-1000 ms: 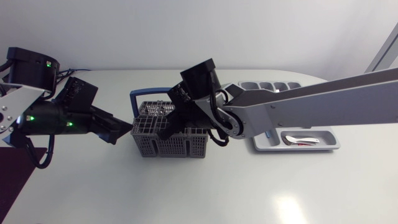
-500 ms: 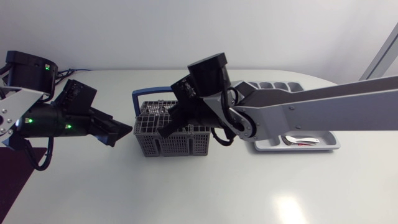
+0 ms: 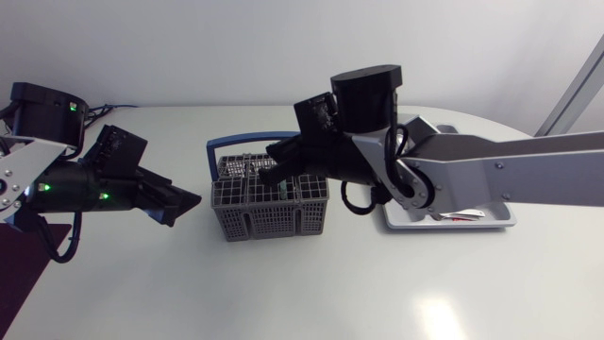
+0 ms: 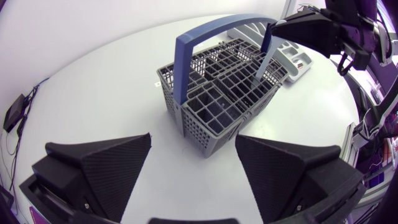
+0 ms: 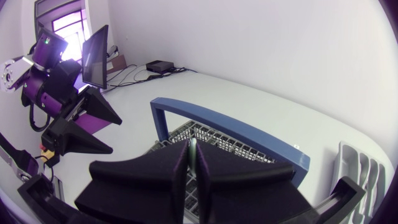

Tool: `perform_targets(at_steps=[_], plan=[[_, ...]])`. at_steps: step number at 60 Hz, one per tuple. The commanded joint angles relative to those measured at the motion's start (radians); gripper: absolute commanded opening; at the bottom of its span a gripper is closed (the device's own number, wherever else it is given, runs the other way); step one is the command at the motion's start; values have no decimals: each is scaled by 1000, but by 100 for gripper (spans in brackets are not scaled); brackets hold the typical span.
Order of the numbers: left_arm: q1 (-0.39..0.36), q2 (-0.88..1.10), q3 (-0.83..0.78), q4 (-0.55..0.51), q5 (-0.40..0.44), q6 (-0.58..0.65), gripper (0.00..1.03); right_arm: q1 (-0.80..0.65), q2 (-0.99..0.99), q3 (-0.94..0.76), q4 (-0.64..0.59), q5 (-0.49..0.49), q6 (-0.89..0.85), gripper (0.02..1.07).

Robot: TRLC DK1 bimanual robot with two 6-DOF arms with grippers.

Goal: Unload the cutlery basket into the drawer organizer.

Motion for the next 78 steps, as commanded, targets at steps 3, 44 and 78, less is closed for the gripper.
perform_targets(at_steps=[3,44,78], plan=[[6,-13,-19,7,9,22,95,-46,-18,-23,6,-53,77,8],[-3,-8,-16,16,9,14,95,-97,-157,-40,-12,-146,148,8],[0,-21,-16,2,7,37,97,-424,-406,-97,-402,-8,-274,8]])
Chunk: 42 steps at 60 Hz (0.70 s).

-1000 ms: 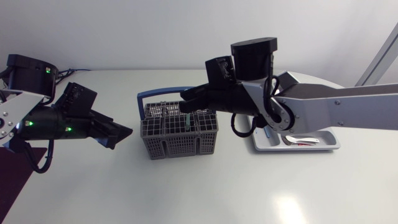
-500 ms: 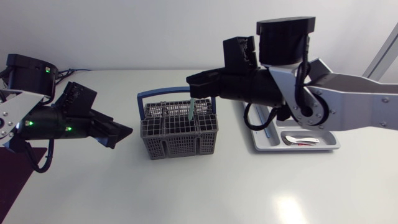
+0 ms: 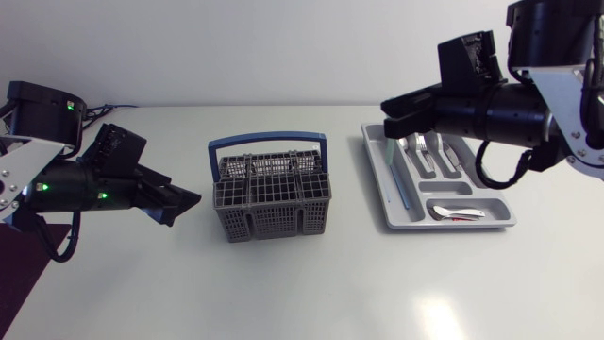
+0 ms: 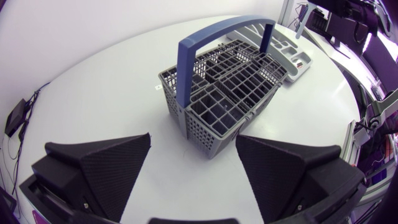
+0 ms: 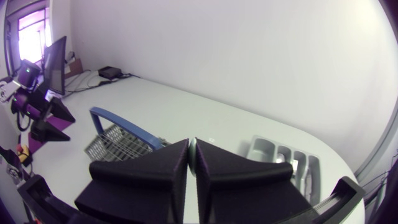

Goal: Unload the cutlery basket into the drawer organizer.

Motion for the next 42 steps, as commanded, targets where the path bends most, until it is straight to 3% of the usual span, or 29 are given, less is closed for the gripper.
perform_targets(at_steps=[1,22,31,42], plan=[[0,-14,-18,-4,7,18,97,-57,-10,-55,-33,28,-109,8],[12,-17,-22,-23,7,38,97,-272,1,-227,16,97,-397,8],[9,-25,-22,-32,7,38,97,-330,66,-328,200,132,-522,8],[-28,-23,-53,-27,7,35,97,-379,167,-380,324,150,-601,8]])
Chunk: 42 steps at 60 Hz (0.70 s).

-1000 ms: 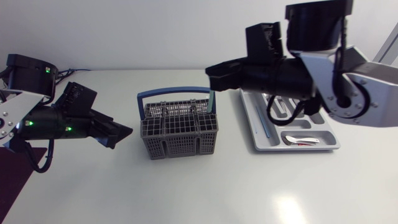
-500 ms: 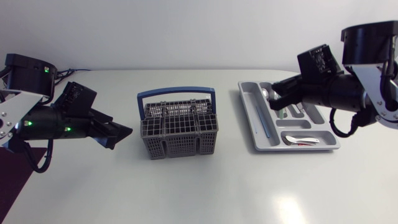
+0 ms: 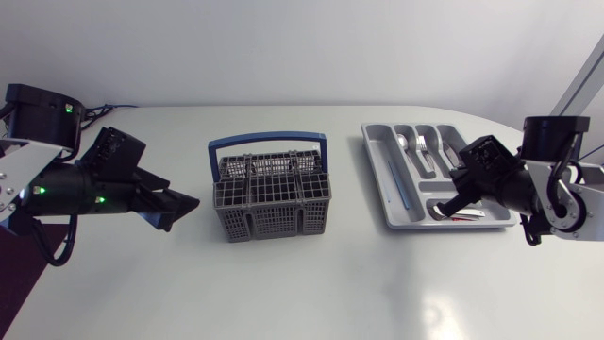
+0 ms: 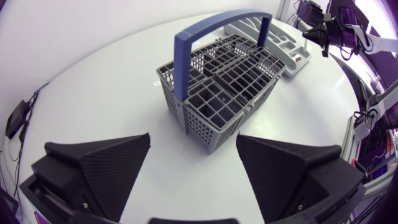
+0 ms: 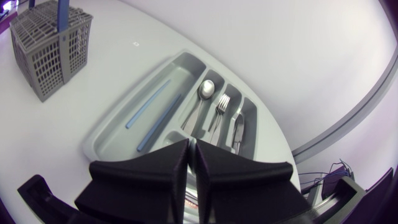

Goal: Unload the cutlery basket into the drawer organizer.

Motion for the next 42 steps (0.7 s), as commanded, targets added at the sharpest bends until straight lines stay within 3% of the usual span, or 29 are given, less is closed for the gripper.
perform_targets(at_steps=[1,30,36,42], plan=[[-30,-8,-44,0,8,9,97,-21,59,-41,74,13,-71,8],[-19,-25,-52,-3,6,14,98,-64,268,-38,201,70,-157,9],[-19,-27,-53,-5,6,15,98,-63,280,-40,201,96,-158,34],[-19,-27,-52,-5,4,17,98,-61,283,-44,201,107,-160,51]])
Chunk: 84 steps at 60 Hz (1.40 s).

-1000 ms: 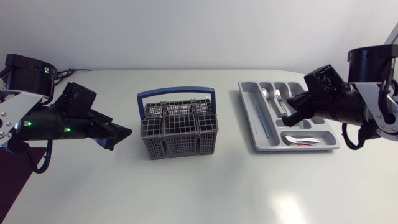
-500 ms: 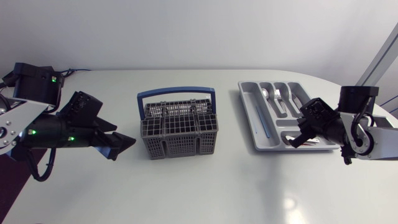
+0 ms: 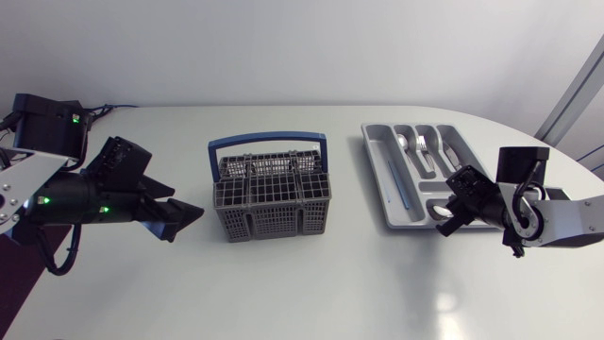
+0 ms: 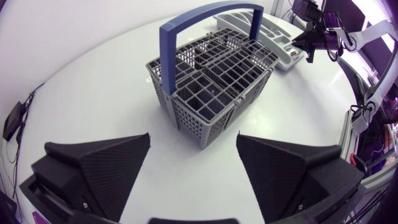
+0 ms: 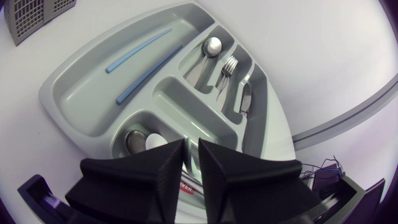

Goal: Unload the cutlery basket into the drawer organizer.

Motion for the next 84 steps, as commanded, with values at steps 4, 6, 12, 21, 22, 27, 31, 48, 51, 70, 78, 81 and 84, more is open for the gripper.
perform_targets(at_steps=[4,6,12,21,22,27,31,48,51,70,78,81,84], plan=[[7,-12,-21,-9,4,18,98,-4,15,-16,11,24,-30,64],[9,-14,-21,-12,4,20,98,-4,2,-22,8,26,-30,71],[10,-23,-23,-21,4,26,98,17,-64,-36,-26,44,-29,89],[10,-37,-34,-33,4,32,98,109,-221,-57,-124,83,6,95],[10,-39,-34,-33,4,32,98,121,-241,-57,-138,84,14,95],[9,-46,-37,-41,6,32,98,218,-336,-54,-229,101,66,95],[2,-51,-44,-41,6,30,98,308,-387,-50,-282,119,114,95],[-64,-48,-80,-33,8,20,98,603,-348,27,-339,138,312,85],[-77,-46,-89,-30,8,18,98,623,-307,45,-322,121,336,75],[-136,77,-120,74,9,13,73,657,-113,131,-227,23,414,8],[-140,179,-109,169,9,9,47,680,-61,156,-204,23,436,8],[-136,235,-93,200,9,4,36,690,-40,167,-201,23,444,8],[-128,274,-80,218,9,3,29,701,-24,176,-200,23,450,8]])
